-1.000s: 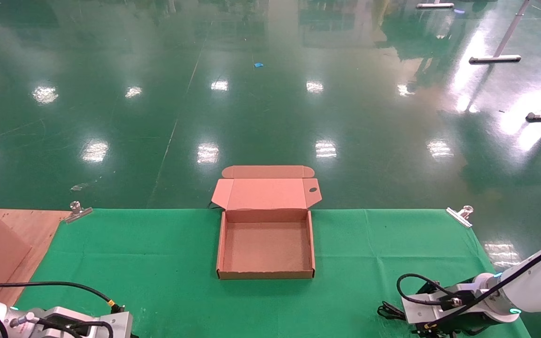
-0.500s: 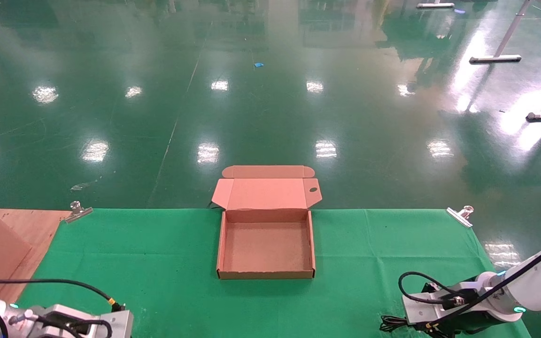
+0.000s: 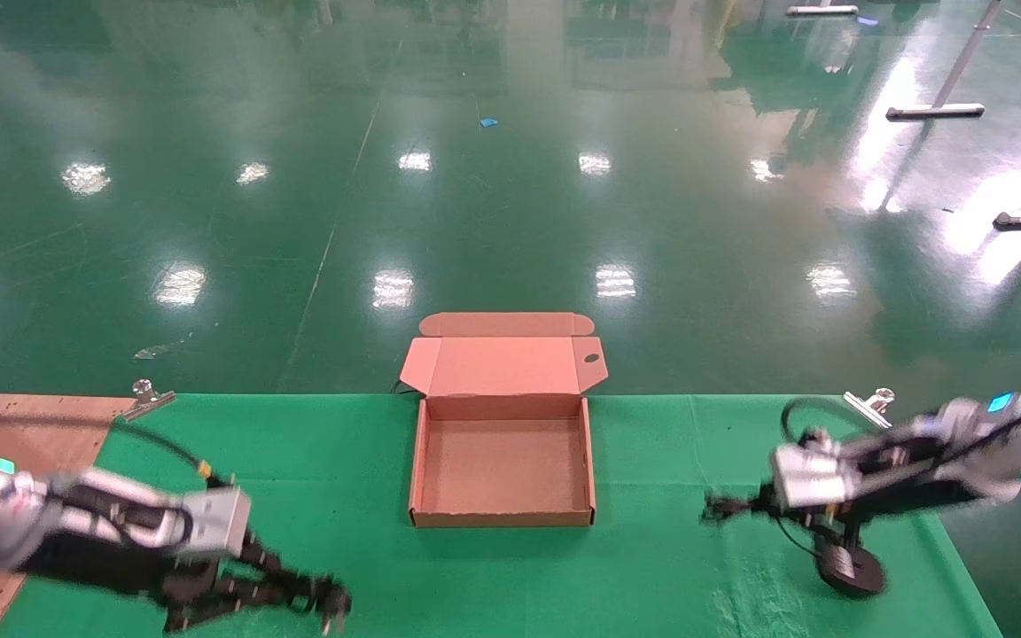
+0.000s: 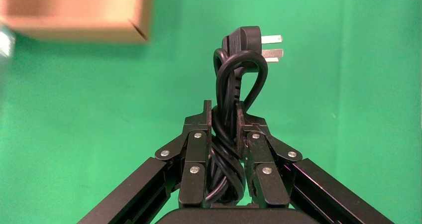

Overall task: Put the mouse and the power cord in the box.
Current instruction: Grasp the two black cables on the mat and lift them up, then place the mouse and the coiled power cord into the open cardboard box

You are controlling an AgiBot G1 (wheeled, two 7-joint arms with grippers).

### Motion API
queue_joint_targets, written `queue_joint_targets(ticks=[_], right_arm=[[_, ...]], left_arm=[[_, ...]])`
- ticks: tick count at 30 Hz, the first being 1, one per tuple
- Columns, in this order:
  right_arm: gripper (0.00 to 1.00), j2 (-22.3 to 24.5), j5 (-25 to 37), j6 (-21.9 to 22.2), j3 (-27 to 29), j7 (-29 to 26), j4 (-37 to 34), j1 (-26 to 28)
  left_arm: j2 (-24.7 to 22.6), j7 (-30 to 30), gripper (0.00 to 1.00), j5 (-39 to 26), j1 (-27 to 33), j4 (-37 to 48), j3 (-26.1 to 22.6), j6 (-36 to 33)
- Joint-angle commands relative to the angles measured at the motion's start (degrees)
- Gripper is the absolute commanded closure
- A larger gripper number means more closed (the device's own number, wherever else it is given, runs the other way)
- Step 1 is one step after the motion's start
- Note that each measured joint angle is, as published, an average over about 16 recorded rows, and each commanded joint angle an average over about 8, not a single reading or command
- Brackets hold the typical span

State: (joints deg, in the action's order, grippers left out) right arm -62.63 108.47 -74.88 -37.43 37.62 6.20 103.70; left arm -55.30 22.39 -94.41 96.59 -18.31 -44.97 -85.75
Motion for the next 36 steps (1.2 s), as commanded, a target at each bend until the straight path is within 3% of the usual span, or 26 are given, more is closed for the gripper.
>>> queue_joint_targets(ticks=[1, 8, 15, 22, 30, 36], right_arm=[[1.0, 0.56, -0.41, -1.68, 0.29, 0.09, 0.79, 2.17], [1.0, -1.14, -1.58, -4.69, 1.14, -3.63, 5.42, 8.31], [1.0, -6.1, -2.06, -3.45, 1.7, -10.14, 9.86, 13.26], [1.0, -9.68, -2.12, -2.81, 1.86, -14.47, 12.02, 16.4], [1.0, -10.25, -2.54, -3.68, 2.07, -16.16, 13.42, 17.07], [1.0, -9.89, -3.12, -4.76, 2.37, -17.03, 14.62, 17.04]], left_arm=[[0.23, -0.93, 1.0, 0.02, 1.61, -1.87, 0.04, -1.23], [-1.08, -7.33, 1.0, -0.51, 7.77, -10.63, 0.37, -1.5], [-5.94, -11.35, 1.0, -1.22, 15.38, -14.39, 0.9, 0.28], [-10.2, -10.36, 1.0, -1.3, 20.08, -11.09, 1.14, 1.06], [-12.29, -6.44, 1.0, -1.31, 21.88, -6.92, 1.14, 1.75], [-15.5, -5.45, 1.0, -6.94, 19.88, -7.29, -1.09, 13.12]])
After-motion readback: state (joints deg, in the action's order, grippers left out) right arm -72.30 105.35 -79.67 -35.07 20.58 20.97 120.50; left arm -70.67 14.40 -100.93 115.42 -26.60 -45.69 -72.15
